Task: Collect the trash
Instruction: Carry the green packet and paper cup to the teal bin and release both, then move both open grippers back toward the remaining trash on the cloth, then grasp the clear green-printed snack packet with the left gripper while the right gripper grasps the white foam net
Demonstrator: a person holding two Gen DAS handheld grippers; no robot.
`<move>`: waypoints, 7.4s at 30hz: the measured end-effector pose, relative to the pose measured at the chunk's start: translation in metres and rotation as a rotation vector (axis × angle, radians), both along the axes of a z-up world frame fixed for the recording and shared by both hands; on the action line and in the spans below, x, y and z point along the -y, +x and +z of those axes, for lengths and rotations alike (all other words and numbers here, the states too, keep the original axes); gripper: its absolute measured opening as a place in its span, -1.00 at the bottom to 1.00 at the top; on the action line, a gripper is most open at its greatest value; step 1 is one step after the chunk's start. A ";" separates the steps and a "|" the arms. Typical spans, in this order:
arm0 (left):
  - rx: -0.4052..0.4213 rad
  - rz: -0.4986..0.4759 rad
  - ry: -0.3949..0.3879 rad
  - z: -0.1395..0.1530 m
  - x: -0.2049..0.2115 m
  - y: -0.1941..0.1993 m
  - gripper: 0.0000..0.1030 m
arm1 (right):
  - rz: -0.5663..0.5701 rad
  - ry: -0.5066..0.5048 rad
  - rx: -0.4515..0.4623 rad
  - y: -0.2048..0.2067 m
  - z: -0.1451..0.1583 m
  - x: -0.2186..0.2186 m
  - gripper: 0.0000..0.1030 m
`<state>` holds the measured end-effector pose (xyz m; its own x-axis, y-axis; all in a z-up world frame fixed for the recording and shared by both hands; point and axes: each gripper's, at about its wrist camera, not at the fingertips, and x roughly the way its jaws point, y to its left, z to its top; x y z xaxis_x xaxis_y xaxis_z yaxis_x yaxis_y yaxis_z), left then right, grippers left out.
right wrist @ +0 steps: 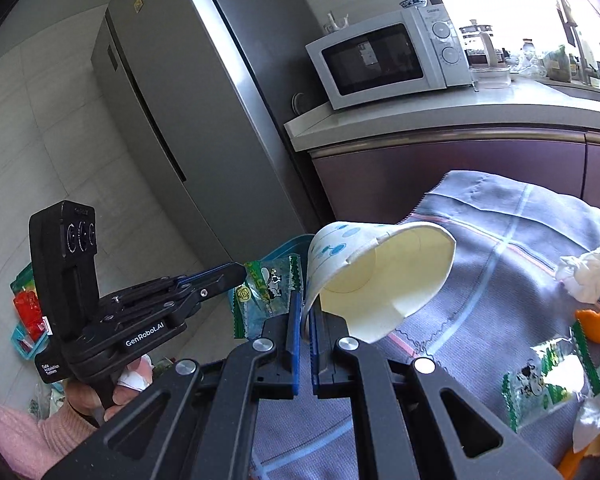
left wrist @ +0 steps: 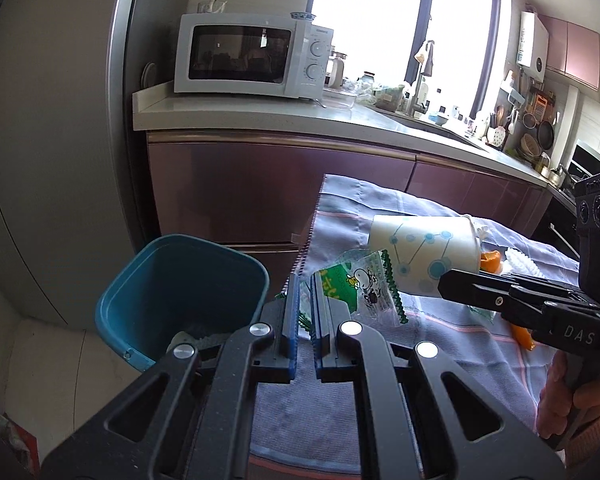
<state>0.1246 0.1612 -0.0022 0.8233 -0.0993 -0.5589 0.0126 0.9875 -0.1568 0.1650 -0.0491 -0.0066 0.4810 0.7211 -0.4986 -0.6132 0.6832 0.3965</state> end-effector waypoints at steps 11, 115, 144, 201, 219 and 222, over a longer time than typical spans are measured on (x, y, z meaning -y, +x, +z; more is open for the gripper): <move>-0.015 0.087 0.025 -0.009 -0.037 0.015 -0.88 | 0.054 -0.028 -0.018 0.025 -0.005 -0.044 -0.94; 0.110 0.132 0.188 0.011 0.062 -0.054 0.75 | -0.068 -0.027 -0.048 -0.041 -0.025 0.034 -0.36; 0.005 0.101 0.147 -0.010 0.097 -0.055 0.75 | -0.152 -0.011 -0.050 -0.070 -0.047 0.106 -0.20; -0.076 -0.366 0.106 -0.052 0.213 0.059 0.75 | -0.504 -0.443 0.053 -0.024 -0.021 0.185 0.03; -0.183 -0.380 0.094 -0.070 0.239 0.094 -0.19 | -0.464 -0.527 0.046 0.001 -0.036 0.192 -0.73; -0.167 -0.372 0.087 -0.065 0.234 0.089 -0.27 | -0.469 -0.505 0.056 -0.001 -0.031 0.194 -0.82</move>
<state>0.2132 -0.0724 -0.0677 0.6375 -0.3198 -0.7009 0.3527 0.9300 -0.1034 0.1640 -0.2432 -0.0375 0.7202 0.1162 -0.6840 -0.2180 0.9738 -0.0641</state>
